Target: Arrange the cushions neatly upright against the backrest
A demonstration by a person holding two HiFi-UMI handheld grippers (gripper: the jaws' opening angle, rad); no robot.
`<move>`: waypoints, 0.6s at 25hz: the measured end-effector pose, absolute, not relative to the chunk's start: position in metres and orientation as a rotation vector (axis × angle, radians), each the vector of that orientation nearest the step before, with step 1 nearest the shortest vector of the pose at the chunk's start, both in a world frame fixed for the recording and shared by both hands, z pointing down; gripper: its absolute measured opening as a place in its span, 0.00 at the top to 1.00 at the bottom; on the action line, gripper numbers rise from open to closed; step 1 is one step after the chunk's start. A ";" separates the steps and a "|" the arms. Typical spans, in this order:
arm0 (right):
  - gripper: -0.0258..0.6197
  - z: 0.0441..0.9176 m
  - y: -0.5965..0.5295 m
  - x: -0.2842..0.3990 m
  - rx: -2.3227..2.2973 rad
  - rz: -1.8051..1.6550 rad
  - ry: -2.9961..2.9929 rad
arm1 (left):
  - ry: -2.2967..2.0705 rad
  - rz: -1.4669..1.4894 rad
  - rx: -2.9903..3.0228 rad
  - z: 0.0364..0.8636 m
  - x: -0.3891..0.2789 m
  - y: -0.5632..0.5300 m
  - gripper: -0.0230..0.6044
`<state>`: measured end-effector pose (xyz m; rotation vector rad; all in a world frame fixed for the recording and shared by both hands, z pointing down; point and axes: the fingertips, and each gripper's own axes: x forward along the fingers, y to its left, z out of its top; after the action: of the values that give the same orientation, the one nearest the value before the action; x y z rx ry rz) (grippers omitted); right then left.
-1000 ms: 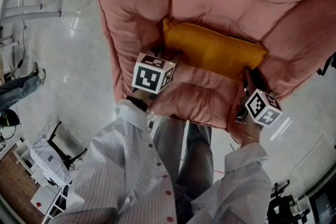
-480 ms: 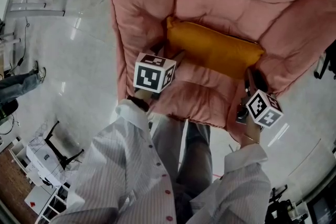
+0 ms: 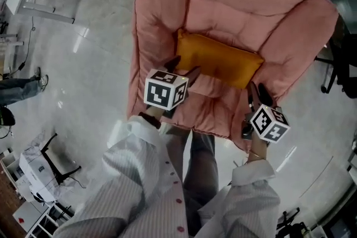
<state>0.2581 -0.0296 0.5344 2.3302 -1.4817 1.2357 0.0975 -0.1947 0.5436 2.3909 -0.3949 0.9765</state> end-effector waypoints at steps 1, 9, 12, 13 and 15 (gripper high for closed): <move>0.77 0.524 -0.031 0.258 2.328 1.221 -1.500 | -0.386 0.960 2.393 0.534 0.102 -0.190 0.47; 0.77 0.442 -0.033 0.251 2.321 1.090 -1.648 | -0.295 0.803 2.434 0.452 0.127 -0.151 0.47; 0.77 0.406 -0.031 0.245 2.335 1.045 -1.713 | -0.267 0.744 2.457 0.415 0.132 -0.137 0.48; 0.78 0.393 -0.032 0.245 2.343 1.024 -1.739 | -0.259 0.719 2.471 0.401 0.135 -0.135 0.49; 0.80 0.365 -0.034 0.244 2.358 0.971 -1.797 | -0.241 0.666 2.505 0.374 0.142 -0.130 0.51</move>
<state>0.2440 -0.0344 0.3648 2.3581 -1.7965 0.9713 0.1421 -0.1296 0.3740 2.5045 -0.2412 0.6662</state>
